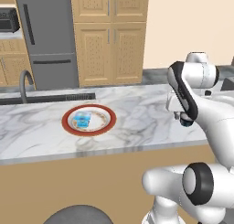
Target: Place two yogurt containers on each plate.
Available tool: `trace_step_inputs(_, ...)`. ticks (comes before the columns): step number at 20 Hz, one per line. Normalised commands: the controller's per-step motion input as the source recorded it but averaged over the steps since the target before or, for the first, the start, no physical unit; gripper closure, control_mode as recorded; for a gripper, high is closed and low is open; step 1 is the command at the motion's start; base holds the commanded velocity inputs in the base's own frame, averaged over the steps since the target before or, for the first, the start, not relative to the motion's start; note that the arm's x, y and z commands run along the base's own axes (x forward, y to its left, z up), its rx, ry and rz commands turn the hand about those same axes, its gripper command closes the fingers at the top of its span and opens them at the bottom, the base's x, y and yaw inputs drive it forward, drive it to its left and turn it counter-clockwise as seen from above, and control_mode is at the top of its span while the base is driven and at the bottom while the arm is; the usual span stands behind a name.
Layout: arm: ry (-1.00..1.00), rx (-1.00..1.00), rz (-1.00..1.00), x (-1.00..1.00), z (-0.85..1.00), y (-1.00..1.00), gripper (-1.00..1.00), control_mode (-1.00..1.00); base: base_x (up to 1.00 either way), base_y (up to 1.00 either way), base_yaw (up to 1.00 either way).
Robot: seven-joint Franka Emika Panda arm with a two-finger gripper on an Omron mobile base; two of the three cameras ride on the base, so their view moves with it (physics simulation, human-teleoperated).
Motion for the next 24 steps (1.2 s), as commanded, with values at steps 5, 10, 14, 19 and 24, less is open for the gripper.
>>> trace_step_inputs(5,0.00,0.00,0.00,0.02,-0.29,0.00,-1.00,-1.00,0.00,0.00,0.00)
trace_step_inputs(10,0.00,0.00,0.00,0.00,-0.05,0.00,-1.00,-1.00,0.00,0.00,0.00)
trace_step_inputs(14,0.00,0.00,0.00,0.00,0.10,0.00,-1.00,-1.00,0.00,0.00,0.00)
trace_step_inputs(19,0.00,0.00,0.00,0.00,0.56,0.00,-1.00,-1.00,0.00,0.00,0.00)
trace_step_inputs(24,0.00,0.00,0.00,0.00,0.07,0.00,-1.00,-1.00,0.00,0.00,0.00)
